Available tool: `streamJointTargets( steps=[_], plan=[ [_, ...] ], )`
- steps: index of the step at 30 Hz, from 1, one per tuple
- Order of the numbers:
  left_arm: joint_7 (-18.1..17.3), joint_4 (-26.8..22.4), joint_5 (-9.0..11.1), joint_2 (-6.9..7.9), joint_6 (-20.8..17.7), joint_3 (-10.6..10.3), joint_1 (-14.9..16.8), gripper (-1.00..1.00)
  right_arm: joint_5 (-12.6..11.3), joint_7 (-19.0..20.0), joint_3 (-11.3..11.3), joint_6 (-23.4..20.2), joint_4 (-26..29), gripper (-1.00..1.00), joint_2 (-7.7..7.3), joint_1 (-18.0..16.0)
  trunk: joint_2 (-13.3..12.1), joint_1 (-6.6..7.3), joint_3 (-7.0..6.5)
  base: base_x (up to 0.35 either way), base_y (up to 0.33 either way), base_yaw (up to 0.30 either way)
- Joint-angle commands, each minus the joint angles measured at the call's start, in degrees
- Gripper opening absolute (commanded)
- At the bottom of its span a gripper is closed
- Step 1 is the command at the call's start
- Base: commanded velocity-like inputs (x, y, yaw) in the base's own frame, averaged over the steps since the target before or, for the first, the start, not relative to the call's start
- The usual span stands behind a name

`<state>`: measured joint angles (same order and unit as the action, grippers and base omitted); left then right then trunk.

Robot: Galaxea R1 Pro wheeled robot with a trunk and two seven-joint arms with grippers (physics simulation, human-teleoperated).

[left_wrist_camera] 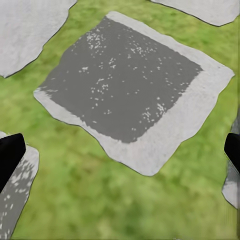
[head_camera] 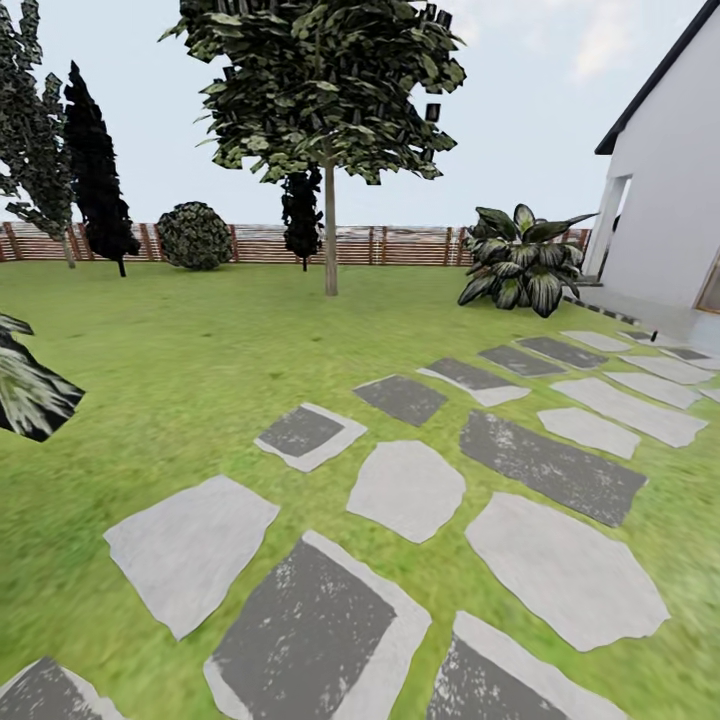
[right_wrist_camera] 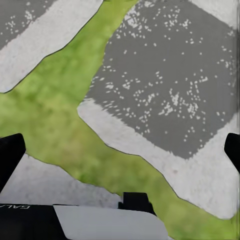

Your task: In the garden, pick up the pesticide atomizer on the floor and spray pesticide onto both trees until each tree trunk is fully covered.

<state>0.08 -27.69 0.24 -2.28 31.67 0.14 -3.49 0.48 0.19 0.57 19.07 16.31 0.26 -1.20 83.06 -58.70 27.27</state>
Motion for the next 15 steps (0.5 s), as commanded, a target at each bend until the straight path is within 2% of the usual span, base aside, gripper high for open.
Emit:
streamJointTargets(
  steps=[1, 15],
  plan=[
    [0.01, -0.09, 0.02, -0.01, 0.06, 0.02, -0.02, 1.00, 0.04, 0.01, 0.04, 0.18, -0.05, 1.00, 0.00, -0.03, 0.02, -0.03, 0.05, 0.245, -0.185, 0.000],
    [0.01, -0.18, 0.03, 0.08, 0.05, 0.03, -0.02, 1.00, 0.04, 0.02, 0.04, 0.26, -0.05, 1.00, -0.33, -0.03, 0.02, -0.03, 0.05, 0.245, -0.185, 0.000]
  ],
)
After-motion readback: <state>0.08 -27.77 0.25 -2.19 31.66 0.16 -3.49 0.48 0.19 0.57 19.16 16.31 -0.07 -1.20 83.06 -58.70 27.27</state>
